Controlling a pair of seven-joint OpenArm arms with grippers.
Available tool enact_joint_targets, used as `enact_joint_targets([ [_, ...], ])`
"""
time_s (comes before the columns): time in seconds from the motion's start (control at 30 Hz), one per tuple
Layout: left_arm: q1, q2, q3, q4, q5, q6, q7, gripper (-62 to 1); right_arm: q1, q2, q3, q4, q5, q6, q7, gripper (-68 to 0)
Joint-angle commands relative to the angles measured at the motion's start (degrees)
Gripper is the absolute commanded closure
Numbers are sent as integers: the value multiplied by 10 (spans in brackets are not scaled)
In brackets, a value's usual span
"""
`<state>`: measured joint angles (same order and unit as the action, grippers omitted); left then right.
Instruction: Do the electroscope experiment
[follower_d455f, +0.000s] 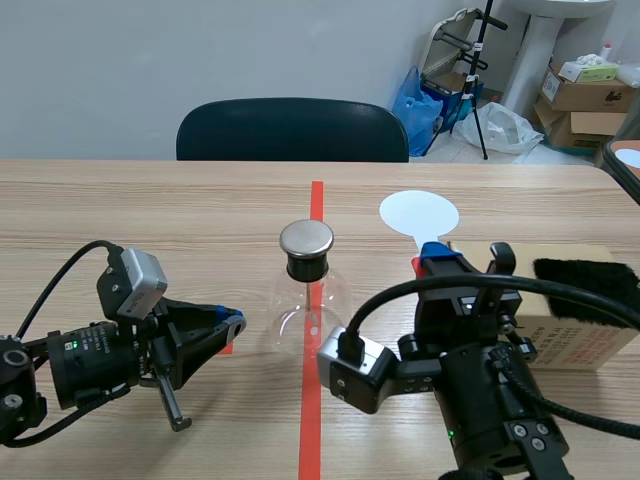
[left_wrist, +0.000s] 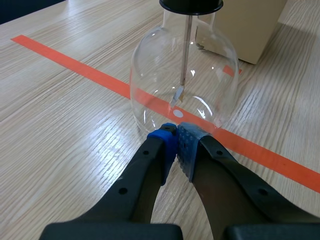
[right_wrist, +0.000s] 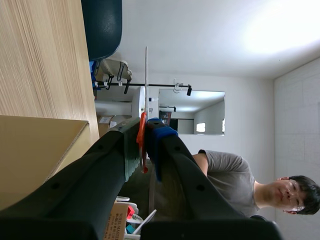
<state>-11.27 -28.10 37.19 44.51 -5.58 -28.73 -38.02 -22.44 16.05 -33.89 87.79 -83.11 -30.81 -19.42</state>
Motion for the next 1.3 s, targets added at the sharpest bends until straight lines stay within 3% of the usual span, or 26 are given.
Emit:
enact_joint_targets([
  [0.0,-2,-3,1,16,-6,-3,-10,-30,7,6,2,8,0,-7,-4,-15],
  [0.23,-2,-3,1,16,-6,12,-9,-30,17,6,2,8,4,-7,-8,-15],
  [1.27,-2,-3,1,16,-6,12,-9,-30,18,6,2,8,4,-6,-8,-15],
])
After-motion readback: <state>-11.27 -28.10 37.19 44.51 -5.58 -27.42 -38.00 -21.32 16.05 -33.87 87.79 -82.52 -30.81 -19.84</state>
